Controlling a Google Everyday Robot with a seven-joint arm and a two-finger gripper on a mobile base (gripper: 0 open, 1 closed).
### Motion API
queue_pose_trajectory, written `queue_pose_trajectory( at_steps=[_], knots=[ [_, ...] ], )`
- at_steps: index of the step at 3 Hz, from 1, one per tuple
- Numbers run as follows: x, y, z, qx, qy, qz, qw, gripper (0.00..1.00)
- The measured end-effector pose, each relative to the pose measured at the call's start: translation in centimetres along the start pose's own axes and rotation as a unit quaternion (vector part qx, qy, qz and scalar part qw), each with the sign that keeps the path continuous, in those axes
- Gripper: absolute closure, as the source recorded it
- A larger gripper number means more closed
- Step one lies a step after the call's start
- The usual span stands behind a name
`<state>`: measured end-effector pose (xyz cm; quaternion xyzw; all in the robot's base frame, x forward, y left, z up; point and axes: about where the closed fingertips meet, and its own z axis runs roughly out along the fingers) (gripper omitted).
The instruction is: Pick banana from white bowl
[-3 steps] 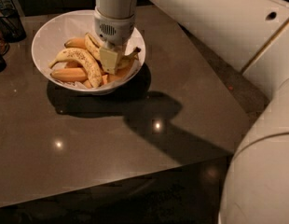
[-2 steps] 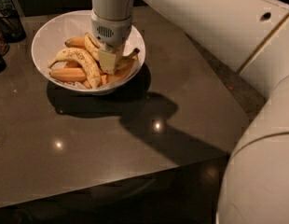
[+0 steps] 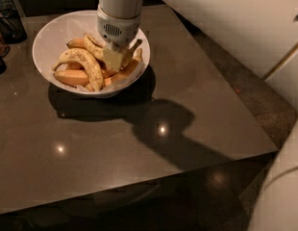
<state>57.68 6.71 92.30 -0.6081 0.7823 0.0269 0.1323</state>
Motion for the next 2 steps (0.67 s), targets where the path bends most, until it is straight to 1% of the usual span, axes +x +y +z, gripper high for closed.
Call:
queue_pose_trajectory(
  at_steps=[1,2],
  knots=[
    [1.1,0.8,-3.1,0.017,-0.045,-0.023,0.9986,1.00],
    [2.1,1.5,-5.3,0.026,-0.076,-0.043,0.9958,1.00]
  ],
)
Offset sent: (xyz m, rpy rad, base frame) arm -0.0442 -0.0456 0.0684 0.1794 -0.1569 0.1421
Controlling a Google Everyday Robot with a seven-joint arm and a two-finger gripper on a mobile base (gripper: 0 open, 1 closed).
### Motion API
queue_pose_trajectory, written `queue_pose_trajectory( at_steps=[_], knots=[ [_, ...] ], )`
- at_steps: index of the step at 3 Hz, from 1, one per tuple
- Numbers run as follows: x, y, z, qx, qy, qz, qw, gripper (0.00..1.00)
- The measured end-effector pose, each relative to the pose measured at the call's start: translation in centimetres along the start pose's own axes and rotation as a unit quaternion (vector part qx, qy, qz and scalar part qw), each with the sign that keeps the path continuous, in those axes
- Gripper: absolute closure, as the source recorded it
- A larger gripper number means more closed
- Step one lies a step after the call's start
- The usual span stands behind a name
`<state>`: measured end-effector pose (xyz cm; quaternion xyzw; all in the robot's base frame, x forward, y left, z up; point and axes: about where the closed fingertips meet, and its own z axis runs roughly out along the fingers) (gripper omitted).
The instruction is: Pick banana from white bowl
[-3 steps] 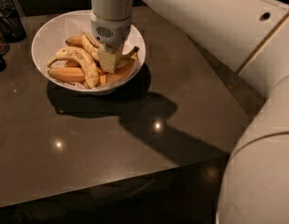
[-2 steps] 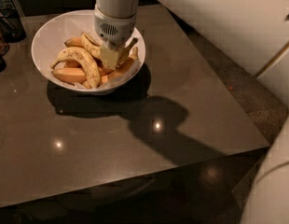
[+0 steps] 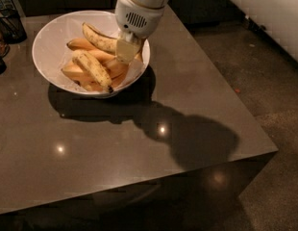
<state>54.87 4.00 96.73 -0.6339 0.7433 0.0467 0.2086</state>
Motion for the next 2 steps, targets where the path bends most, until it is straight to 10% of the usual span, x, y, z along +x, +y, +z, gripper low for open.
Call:
queue_pose_trajectory(
  at_steps=[2],
  knots=[
    [-0.31,0.56,-0.78,-0.013,-0.011,-0.014,0.9998,1.00]
  ],
)
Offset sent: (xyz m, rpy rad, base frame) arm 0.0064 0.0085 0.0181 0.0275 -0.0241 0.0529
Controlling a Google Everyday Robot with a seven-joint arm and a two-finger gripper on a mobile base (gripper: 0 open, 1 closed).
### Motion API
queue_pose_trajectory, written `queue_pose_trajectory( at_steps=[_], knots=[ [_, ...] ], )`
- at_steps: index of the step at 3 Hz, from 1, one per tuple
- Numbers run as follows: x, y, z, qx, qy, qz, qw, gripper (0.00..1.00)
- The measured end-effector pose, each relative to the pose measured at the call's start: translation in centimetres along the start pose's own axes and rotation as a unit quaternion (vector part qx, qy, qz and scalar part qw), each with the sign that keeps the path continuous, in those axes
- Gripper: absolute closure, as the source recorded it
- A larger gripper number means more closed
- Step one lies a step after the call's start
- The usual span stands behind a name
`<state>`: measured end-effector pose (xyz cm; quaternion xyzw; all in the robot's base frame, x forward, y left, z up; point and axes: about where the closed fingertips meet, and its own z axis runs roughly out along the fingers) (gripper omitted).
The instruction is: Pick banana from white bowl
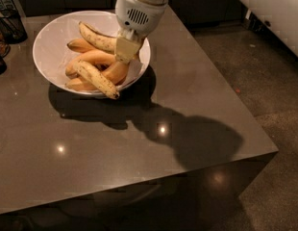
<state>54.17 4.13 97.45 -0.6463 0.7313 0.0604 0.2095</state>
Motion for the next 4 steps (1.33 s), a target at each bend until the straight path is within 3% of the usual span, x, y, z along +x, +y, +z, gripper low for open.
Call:
queue_pose_trajectory(
  at_steps=[1,3,4],
  knots=[
    [0.0,0.0,0.0,0.000,0.000,0.000,1.0000,1.00],
    [-4.0,2.2,-3.8,0.002,-0.010,-0.034,0.9994,1.00],
    [-4.0,2.2,-3.8,0.002,-0.010,-0.034,0.9994,1.00]
  ],
)
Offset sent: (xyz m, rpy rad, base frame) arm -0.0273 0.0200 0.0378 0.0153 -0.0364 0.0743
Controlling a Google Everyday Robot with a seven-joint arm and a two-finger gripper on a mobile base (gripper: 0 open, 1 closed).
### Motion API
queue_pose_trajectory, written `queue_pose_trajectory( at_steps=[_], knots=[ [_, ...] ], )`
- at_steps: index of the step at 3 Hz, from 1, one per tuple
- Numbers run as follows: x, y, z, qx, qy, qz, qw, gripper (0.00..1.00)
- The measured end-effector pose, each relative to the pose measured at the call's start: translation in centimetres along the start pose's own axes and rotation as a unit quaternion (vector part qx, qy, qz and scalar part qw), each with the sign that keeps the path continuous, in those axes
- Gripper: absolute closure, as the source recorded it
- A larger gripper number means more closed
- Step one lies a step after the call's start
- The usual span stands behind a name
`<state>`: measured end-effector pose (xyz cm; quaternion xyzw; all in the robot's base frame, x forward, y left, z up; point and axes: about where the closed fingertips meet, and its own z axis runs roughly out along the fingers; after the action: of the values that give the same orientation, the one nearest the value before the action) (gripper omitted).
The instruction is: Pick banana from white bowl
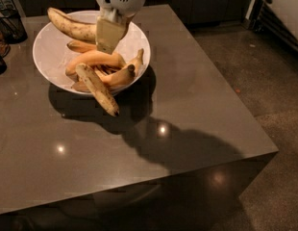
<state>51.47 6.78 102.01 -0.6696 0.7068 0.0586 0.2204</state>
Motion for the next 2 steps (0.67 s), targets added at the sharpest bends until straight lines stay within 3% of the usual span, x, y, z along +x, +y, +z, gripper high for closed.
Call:
queue_pose_trajectory(
  at_steps=[2],
  knots=[
    [2.9,4.5,-0.7,-0.016,-0.011,0.037,0.9991,1.00]
  ],
)
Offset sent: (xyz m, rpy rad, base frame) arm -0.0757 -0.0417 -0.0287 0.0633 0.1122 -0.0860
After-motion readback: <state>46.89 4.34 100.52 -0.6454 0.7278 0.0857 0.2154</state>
